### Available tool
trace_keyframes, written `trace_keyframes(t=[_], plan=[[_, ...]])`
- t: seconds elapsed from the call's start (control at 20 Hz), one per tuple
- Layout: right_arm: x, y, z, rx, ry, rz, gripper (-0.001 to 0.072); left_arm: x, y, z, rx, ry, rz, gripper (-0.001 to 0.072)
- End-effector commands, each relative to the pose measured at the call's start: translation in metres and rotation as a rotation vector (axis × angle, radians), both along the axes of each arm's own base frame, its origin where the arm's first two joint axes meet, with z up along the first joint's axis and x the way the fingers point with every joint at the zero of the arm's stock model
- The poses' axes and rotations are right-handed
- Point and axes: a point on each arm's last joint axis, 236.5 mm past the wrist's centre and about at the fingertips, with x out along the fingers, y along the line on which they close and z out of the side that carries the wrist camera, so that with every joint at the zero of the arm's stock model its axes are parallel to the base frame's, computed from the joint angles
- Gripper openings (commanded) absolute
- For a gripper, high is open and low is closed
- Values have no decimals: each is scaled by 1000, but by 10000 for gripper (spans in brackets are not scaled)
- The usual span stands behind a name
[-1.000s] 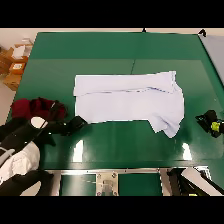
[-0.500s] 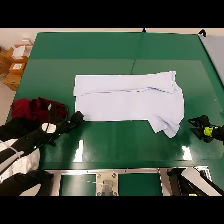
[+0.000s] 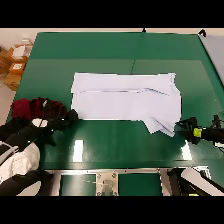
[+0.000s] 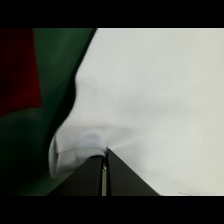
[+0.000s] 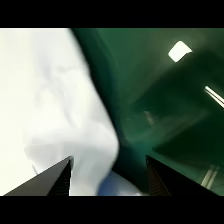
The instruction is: Fold the shirts.
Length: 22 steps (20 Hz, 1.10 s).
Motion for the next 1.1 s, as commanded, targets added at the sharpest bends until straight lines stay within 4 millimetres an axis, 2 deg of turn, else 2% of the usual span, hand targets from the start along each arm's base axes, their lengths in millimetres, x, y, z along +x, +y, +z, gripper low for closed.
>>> trace_keyframes(t=[0.0, 0.15, 0.35, 0.45, 0.55, 0.6, 0.75, 0.9, 1.05], plan=[[11, 25, -12, 57, 18, 34, 538, -4, 1, 2, -5, 3, -70, 23], [10, 44, -14, 87, 35, 93, 538, -5, 0, 2, -6, 5, -77, 23], [10, 47, -13, 95, 34, 100, 519, -7, -3, 2, -15, 12, -87, 23], [12, 49, -11, 102, 28, 99, 208, -9, -5, 2, -23, 18, -94, 23], [12, 51, -9, 108, 17, 110, 65, -11, -8, 3, -32, 25, -106, 23], [12, 52, -8, 108, 8, 124, 31, -13, -10, 3, -38, 31, -114, 23], [15, 49, -5, 93, -10, 141, 21, -20, -21, 7, -67, 47, -165, 23], [24, 38, 7, 56, -27, 185, 20, -27, -33, 16, -86, 70, -248, 22], [17, 26, 11, 16, 35, 222, 20, -48, -31, 12, -35, 167, -339, 21]])
